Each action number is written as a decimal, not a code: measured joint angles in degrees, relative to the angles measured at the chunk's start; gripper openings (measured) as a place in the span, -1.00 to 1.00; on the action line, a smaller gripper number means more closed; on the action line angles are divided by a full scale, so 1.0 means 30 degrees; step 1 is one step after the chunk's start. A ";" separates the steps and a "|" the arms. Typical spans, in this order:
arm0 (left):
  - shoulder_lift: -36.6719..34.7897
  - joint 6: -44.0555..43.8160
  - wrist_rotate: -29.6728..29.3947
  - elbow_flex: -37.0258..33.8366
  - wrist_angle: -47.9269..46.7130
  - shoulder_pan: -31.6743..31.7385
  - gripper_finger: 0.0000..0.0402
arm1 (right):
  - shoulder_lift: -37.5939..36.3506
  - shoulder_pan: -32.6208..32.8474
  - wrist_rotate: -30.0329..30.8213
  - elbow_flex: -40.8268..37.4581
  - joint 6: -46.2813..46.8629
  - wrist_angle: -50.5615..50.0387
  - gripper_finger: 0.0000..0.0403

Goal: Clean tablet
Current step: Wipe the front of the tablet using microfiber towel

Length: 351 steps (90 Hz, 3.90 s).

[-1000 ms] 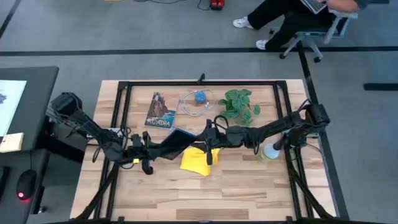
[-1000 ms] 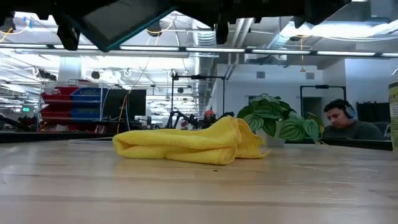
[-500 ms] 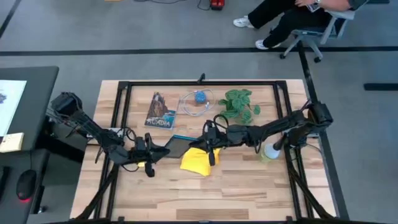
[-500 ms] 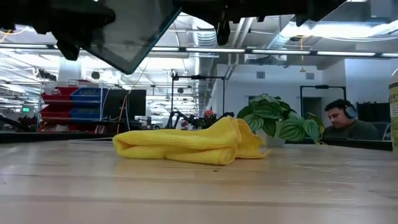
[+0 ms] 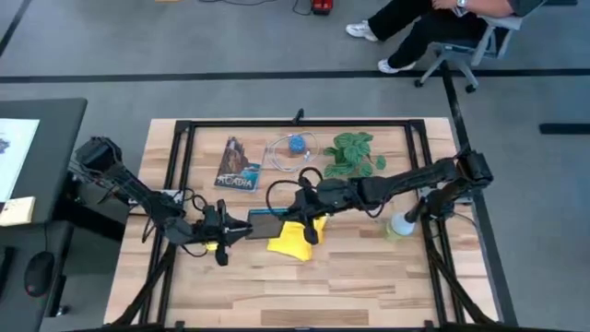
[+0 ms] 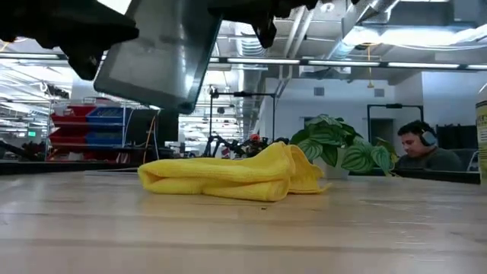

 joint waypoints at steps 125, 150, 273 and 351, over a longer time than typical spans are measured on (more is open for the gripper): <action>0.0240 -0.0841 0.2663 0.0000 -0.0095 0.1924 -0.39 | 0.0160 0.0138 -0.0879 0.0275 -0.0546 -0.0159 -0.92; 0.0240 -0.0543 0.2667 0.0007 -0.0161 0.1931 -0.94 | 0.0168 -0.0095 -0.0866 0.0275 -0.0255 0.0060 -0.90; -0.4851 -0.5112 -0.1904 -0.0007 -0.8560 0.0467 -0.97 | 0.8448 0.1359 0.2328 0.0340 -0.0179 -0.1400 0.01; 0.0342 -0.5524 -0.0995 0.0000 -0.0944 0.0467 -0.95 | 0.2820 0.4225 1.2693 0.0247 -1.3408 0.9388 -0.97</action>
